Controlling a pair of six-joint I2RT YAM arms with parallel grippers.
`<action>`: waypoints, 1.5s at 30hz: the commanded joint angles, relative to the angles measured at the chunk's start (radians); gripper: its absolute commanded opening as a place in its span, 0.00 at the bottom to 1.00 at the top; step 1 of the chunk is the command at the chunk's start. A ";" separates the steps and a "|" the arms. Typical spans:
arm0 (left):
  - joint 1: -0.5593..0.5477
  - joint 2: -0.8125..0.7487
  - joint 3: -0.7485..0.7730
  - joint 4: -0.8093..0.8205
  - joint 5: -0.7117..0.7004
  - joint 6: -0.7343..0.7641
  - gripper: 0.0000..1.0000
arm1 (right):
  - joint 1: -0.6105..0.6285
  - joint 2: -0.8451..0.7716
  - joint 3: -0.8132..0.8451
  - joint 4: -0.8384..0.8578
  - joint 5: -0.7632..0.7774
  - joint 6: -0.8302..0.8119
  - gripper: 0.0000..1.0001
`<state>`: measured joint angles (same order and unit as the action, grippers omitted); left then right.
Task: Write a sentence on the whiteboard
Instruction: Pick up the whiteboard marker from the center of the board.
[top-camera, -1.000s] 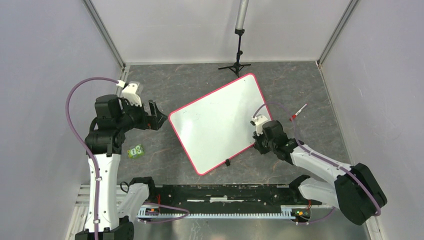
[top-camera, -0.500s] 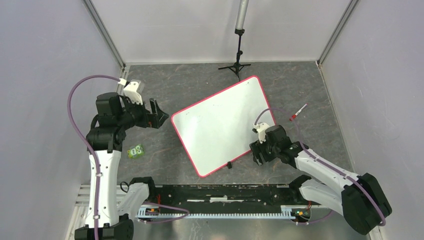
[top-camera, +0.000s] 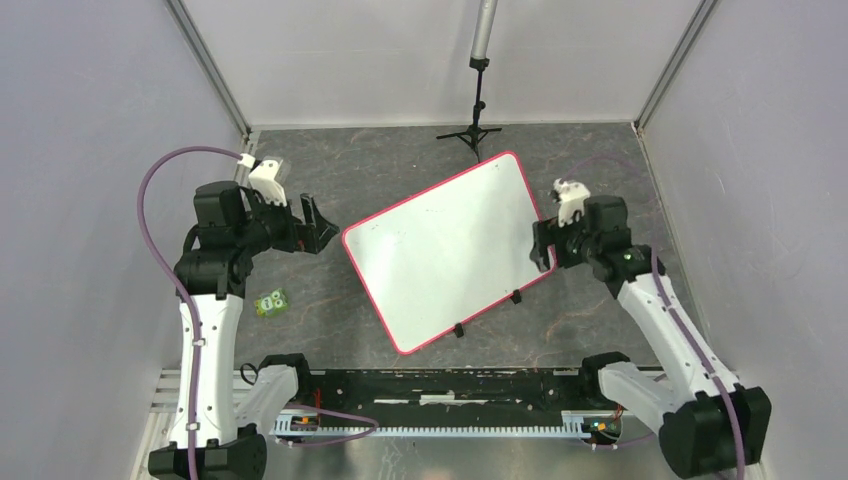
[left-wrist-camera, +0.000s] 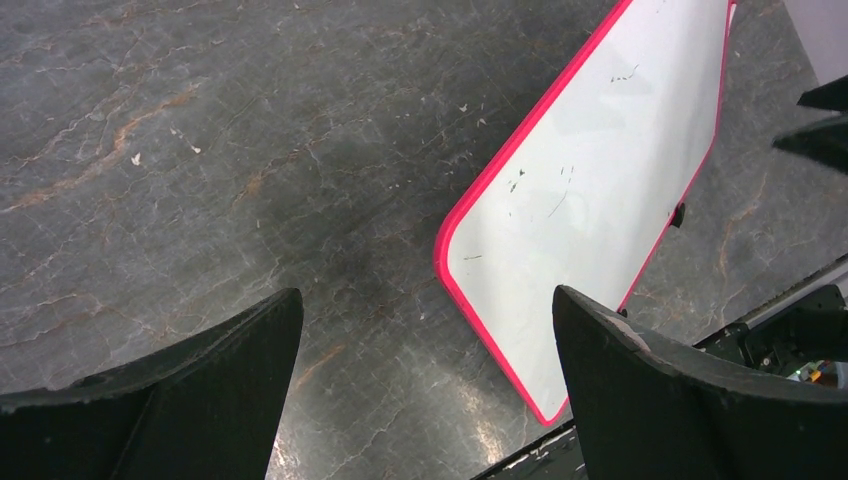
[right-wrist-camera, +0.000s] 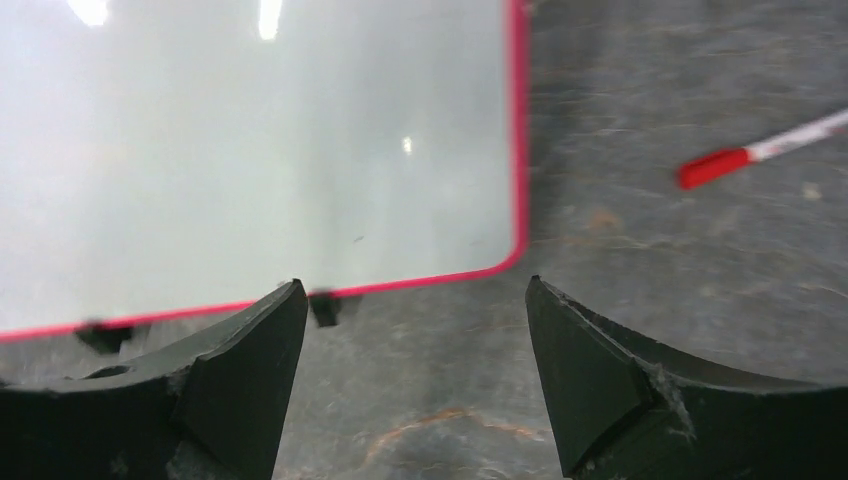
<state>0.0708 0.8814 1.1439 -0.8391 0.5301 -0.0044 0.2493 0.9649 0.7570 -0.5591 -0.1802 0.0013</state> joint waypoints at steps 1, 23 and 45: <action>0.004 0.002 0.022 0.056 -0.003 -0.040 1.00 | -0.184 0.128 0.118 -0.074 0.024 -0.018 0.85; 0.004 0.021 -0.006 0.124 -0.137 -0.107 1.00 | -0.475 0.780 0.517 0.070 0.202 0.179 0.61; 0.004 0.039 -0.006 0.126 -0.194 -0.126 1.00 | -0.475 1.068 0.588 0.007 0.099 0.215 0.11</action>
<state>0.0708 0.9222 1.1297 -0.7521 0.3576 -0.0856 -0.2298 1.9747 1.3434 -0.5106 0.0143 0.1772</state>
